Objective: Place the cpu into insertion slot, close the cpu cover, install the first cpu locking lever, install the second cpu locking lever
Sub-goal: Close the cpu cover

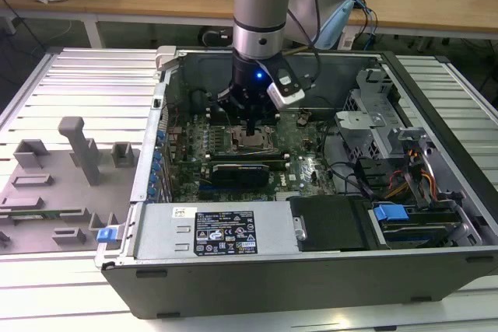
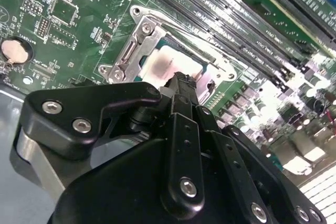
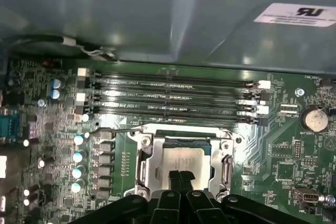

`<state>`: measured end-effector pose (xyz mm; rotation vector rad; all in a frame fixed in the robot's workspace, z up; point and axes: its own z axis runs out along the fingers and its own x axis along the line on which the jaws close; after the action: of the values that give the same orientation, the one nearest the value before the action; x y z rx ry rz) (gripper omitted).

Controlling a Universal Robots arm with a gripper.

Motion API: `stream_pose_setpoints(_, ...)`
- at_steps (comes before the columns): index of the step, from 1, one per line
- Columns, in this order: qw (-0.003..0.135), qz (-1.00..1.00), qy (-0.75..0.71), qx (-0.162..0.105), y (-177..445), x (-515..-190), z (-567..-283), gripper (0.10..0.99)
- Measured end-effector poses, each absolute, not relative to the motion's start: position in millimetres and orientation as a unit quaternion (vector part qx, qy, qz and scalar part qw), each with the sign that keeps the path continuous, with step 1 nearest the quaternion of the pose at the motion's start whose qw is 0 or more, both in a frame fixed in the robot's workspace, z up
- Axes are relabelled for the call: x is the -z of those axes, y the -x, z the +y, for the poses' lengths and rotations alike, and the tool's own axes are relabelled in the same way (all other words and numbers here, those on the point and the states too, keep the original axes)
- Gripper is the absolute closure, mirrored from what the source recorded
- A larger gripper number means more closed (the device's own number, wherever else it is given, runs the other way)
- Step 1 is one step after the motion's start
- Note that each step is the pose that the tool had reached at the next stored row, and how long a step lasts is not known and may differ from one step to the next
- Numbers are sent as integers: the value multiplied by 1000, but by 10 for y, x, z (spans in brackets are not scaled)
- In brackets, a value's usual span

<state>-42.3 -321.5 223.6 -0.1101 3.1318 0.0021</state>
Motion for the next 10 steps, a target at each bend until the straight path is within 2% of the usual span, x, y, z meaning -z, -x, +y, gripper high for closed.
stream_pose_setpoints(10,9,999,48,0,581,-2175,-3281,980)
